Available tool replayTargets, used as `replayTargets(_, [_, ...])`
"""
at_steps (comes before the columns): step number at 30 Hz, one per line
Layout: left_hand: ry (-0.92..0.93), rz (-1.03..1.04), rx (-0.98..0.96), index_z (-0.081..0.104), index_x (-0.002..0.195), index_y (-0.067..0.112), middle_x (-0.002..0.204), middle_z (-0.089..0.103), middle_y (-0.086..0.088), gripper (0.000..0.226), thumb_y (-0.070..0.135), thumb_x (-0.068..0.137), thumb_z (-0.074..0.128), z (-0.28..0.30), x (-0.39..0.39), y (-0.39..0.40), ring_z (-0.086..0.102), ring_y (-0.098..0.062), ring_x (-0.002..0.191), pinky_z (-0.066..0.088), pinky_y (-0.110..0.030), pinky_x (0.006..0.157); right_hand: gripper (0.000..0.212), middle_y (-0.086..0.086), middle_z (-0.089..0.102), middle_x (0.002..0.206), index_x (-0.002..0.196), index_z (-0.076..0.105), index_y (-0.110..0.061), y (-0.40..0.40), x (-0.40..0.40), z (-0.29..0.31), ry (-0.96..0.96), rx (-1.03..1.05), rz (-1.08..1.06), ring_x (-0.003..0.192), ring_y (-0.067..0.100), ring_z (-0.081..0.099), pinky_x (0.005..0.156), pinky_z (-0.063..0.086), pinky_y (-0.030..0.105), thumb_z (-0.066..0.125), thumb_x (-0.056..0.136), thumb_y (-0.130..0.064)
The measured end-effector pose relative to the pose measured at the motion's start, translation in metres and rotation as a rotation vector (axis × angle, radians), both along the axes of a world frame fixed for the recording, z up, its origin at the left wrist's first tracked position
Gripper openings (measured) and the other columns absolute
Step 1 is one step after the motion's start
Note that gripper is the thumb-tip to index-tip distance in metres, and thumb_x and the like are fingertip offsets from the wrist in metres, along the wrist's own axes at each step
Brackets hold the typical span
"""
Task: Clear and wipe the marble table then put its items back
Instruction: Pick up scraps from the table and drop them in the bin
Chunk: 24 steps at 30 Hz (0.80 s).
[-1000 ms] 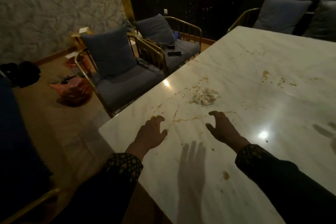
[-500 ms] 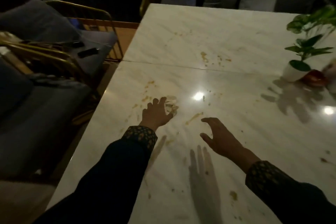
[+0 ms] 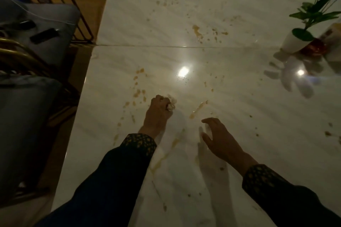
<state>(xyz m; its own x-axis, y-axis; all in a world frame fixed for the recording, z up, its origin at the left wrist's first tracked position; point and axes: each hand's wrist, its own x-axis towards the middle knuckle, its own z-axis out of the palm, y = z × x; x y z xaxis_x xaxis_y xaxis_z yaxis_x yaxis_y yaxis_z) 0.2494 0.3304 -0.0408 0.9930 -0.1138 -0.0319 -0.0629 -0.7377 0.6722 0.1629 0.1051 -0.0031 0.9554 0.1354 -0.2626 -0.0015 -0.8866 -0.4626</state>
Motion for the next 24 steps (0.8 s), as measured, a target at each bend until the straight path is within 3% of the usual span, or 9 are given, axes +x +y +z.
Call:
replayTargets(3, [0.001, 0.034, -0.073, 0.061, 0.093, -0.001, 0.092, 0.047, -0.011, 0.015, -0.003, 0.079, 0.054, 0.003, 0.003, 0.006, 0.048, -0.031, 0.089, 0.045, -0.038, 0.072, 0.046, 0.003, 0.038, 0.145, 0.140, 0.043, -0.018, 0.001, -0.008, -0.004, 0.012, -0.058, 0.037, 0.130, 0.021, 0.041, 0.103, 0.041, 0.033, 0.052, 0.097, -0.029])
replayTargets(6, [-0.036, 0.018, -0.075, 0.057, 0.094, 0.001, 0.088, 0.046, -0.008, 0.014, -0.002, 0.082, 0.051, 0.009, -0.003, -0.003, 0.050, -0.035, 0.086, 0.044, -0.040, 0.070, 0.046, 0.002, 0.035, 0.147, 0.141, 0.040, -0.020, -0.004, -0.017, 0.000, 0.009, -0.100, 0.083, 0.130, 0.021, 0.041, 0.102, 0.043, 0.034, 0.050, 0.097, -0.031])
replayTargets(9, [-0.105, -0.037, -0.009, 0.059, 0.098, 0.003, 0.092, 0.058, -0.015, 0.020, 0.011, 0.085, 0.046, 0.019, -0.015, -0.028, 0.053, -0.036, 0.083, 0.045, -0.045, 0.075, 0.045, 0.002, 0.035, 0.147, 0.141, 0.041, -0.020, -0.018, -0.032, 0.008, -0.005, -0.083, 0.055, 0.131, 0.023, 0.040, 0.102, 0.042, 0.035, 0.049, 0.098, -0.029])
replayTargets(12, [-0.123, -0.053, 0.098, 0.059, 0.095, 0.005, 0.090, 0.060, -0.015, 0.041, 0.035, 0.092, 0.032, 0.032, -0.031, -0.061, 0.054, -0.036, 0.081, 0.041, -0.042, 0.076, 0.045, 0.003, 0.033, 0.149, 0.142, 0.039, -0.020, -0.042, -0.052, 0.013, -0.019, -0.069, 0.029, 0.131, 0.022, 0.039, 0.102, 0.041, 0.034, 0.046, 0.099, -0.032])
replayTargets(18, [0.110, -0.105, -0.008, 0.054, 0.090, 0.007, 0.094, 0.054, -0.014, 0.048, 0.053, 0.096, 0.040, 0.071, -0.091, -0.168, 0.054, -0.030, 0.092, 0.043, -0.041, 0.084, 0.049, 0.003, 0.028, 0.154, 0.145, 0.034, -0.022, -0.124, -0.126, 0.017, -0.015, -0.109, -0.051, 0.136, 0.024, 0.034, 0.106, 0.037, 0.036, 0.046, 0.099, -0.034])
replayTargets(21, [0.111, -0.190, -0.022, 0.045, 0.066, 0.017, 0.070, 0.050, -0.004, 0.050, 0.051, 0.099, 0.030, 0.074, -0.127, -0.230, 0.055, -0.029, 0.077, 0.041, -0.038, 0.071, 0.050, 0.002, 0.029, 0.154, 0.145, 0.034, -0.021, -0.184, -0.171, 0.019, -0.034, -0.112, -0.120, 0.137, 0.022, 0.034, 0.107, 0.037, 0.034, 0.047, 0.099, -0.035])
replayTargets(24, [0.090, -0.281, 0.006, 0.040, 0.063, 0.016, 0.063, 0.043, 0.001, 0.047, 0.040, 0.102, 0.033, 0.074, -0.162, -0.304, 0.048, -0.024, 0.067, 0.032, -0.031, 0.065, 0.050, 0.001, 0.030, 0.153, 0.145, 0.035, -0.022, -0.253, -0.219, 0.023, -0.065, -0.084, -0.233, 0.136, 0.021, 0.035, 0.107, 0.037, 0.034, 0.049, 0.098, -0.035])
